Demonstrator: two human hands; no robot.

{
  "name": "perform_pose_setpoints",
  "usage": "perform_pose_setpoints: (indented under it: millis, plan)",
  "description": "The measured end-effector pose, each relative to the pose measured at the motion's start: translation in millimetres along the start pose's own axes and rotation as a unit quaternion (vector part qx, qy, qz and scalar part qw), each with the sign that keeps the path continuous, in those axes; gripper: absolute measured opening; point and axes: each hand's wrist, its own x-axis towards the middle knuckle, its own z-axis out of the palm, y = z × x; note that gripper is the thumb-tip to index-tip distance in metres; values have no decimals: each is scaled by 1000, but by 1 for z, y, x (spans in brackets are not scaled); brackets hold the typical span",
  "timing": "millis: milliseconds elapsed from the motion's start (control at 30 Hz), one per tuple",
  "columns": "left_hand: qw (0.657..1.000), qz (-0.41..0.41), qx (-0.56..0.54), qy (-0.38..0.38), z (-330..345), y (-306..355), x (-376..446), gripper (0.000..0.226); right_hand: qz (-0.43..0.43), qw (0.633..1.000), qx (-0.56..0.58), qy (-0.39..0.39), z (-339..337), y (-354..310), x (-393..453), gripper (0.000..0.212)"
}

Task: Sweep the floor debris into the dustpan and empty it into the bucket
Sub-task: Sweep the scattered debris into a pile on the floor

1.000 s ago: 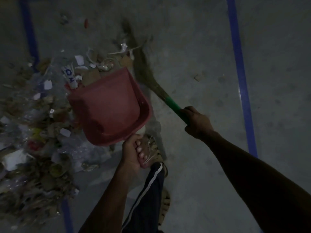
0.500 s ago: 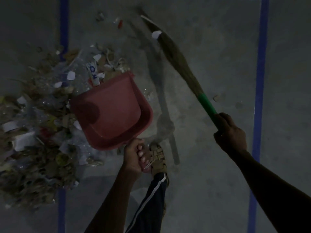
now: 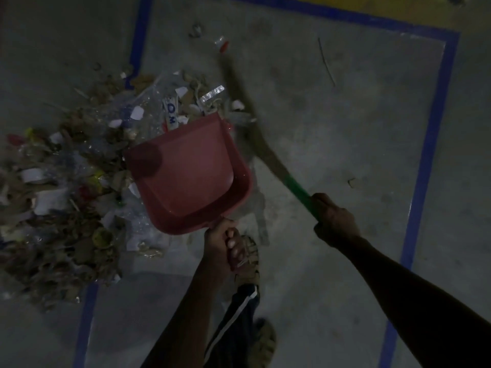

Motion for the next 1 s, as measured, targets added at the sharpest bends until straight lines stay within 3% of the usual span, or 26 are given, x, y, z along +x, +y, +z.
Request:
perform_pose_setpoints:
  millis: [133,300,567,800,1000]
  plan:
    - [1000,19,14,7,-7,-11,-7,37,-51,998,3,-48,17,-35,5,73]
    - [998,28,10,52,-13,-40,-23,38,-85,996,25,20,26,-37,-8,71]
    - [993,44,-80,75,-1,-104,-55,42,-144,976,-54,154,-16,17,-63,75]
    - [995,62,-65,40,35,-155,-80,40,-141,980,-68,121,-40,70,-106,75]
    - [996,35,-60,51,49,-190,-80,37,-172,953,-198,154,-15,115,-143,70]
